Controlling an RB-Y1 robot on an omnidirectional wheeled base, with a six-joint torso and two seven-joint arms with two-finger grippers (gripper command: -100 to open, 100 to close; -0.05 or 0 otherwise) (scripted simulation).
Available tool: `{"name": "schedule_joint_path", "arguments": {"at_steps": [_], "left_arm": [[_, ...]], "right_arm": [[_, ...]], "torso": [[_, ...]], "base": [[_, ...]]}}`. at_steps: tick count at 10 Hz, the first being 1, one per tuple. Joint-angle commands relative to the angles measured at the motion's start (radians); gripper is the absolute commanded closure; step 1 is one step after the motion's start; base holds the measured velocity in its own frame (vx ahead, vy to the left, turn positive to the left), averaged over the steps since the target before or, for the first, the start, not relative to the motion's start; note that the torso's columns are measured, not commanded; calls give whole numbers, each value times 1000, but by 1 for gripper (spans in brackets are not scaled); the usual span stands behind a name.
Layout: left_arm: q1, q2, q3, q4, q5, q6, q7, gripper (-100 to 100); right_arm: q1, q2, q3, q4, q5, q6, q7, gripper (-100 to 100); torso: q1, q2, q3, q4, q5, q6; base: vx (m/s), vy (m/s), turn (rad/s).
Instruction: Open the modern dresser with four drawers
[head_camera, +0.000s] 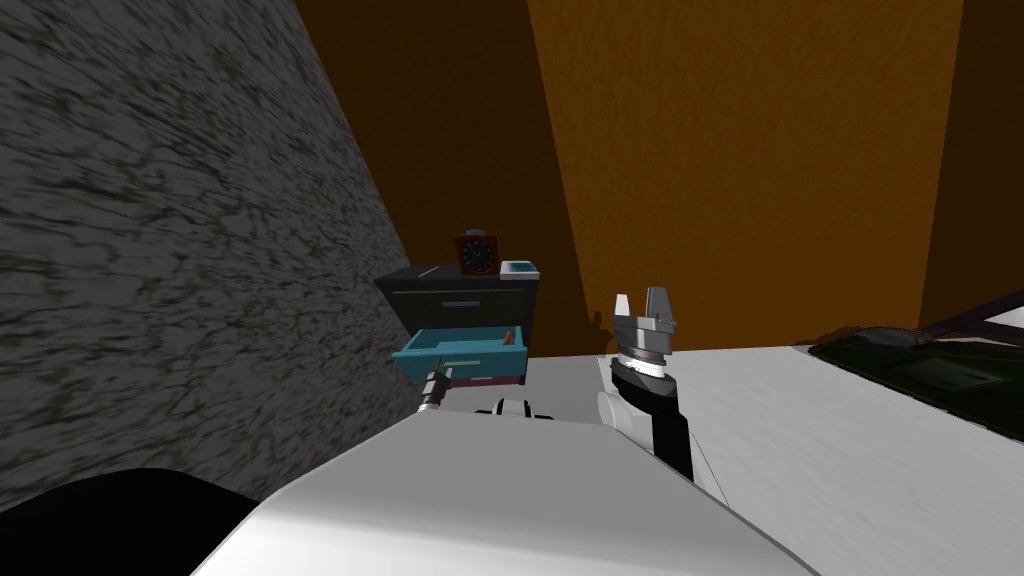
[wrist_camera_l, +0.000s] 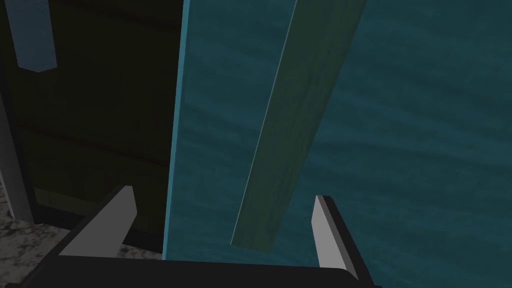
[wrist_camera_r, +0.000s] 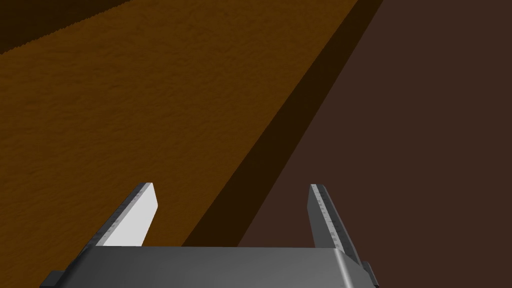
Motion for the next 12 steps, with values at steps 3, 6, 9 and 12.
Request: {"name": "schedule_joint_path", "arguments": {"at_steps": [3,6,9,12], "left_arm": [[39,43,15,-141,20,111,19,-100],[54,45,15,-158,21,129,18,-100],[58,45,15,-156,21,137,17,0],[60,45,15,-154,21,140,17,0]], "right_arm": [[0,0,0,0,0,0,0,0],[0,0,0,0,0,0,0,0],[0,0,0,0,0,0,0,0],[0,0,0,0,0,0,0,0]], "torso": [[-1,-1,-1,0,0,0],[-6,3,0,4,-5,1],[-2,0,-1,1,-2,0],[-1,-2,-1,0,-1,0]], "base": [[-19,-42,2],[-8,-18,8],[0,0,0],[0,0,0]]}}
